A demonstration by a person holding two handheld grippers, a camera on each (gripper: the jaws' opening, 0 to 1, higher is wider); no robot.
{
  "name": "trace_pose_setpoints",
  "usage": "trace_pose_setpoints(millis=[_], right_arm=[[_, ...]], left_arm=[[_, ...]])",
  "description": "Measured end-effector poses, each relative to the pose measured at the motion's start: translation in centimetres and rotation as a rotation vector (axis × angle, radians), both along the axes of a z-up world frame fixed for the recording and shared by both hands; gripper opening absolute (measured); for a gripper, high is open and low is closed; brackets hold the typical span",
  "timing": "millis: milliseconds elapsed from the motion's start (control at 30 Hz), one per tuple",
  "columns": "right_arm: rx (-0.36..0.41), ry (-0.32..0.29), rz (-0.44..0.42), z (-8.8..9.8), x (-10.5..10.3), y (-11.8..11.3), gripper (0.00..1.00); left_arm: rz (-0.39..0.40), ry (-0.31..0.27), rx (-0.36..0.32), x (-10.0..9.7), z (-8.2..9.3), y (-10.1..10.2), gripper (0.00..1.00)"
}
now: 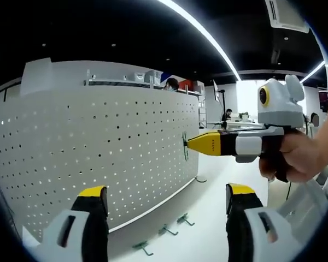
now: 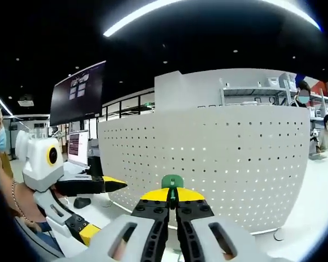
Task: Insert the hook assembly into the mounting plate slot until the hook locks in place.
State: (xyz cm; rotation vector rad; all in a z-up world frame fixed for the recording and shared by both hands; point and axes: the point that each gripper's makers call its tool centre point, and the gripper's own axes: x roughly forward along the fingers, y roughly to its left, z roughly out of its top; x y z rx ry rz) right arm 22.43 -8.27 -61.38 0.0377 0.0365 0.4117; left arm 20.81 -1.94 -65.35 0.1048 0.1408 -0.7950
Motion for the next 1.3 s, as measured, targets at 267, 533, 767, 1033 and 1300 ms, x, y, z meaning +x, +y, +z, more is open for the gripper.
trace_pose_setpoints(millis=[267, 533, 767, 1033, 1300], right_arm=[[0.011, -0.03, -0.01, 1.0, 1.6, 0.4, 0.0], [0.024, -0.057, -0.016, 2.2, 3.1, 0.7, 0.01], [0.037, -0.075, -0.036, 3.4, 4.4, 0.4, 0.01], [0.043, -0.108, -0.054, 4.9, 6.0, 0.1, 0.01], [0.036, -0.132, -0.065, 6.0, 7.5, -0.1, 0.01]], left_arm=[[0.02, 0.014, -0.01, -0.1, -0.3, 0.9, 0.92], [0.038, 0.019, -0.013, -0.3, -0.7, 1.8, 0.92], [0.035, 0.019, -0.015, -0.5, -0.9, 1.9, 0.91], [0.037, 0.026, -0.026, -1.1, -1.2, 2.1, 0.92], [0.046, 0.037, -0.034, -1.5, -1.8, 2.8, 0.91]])
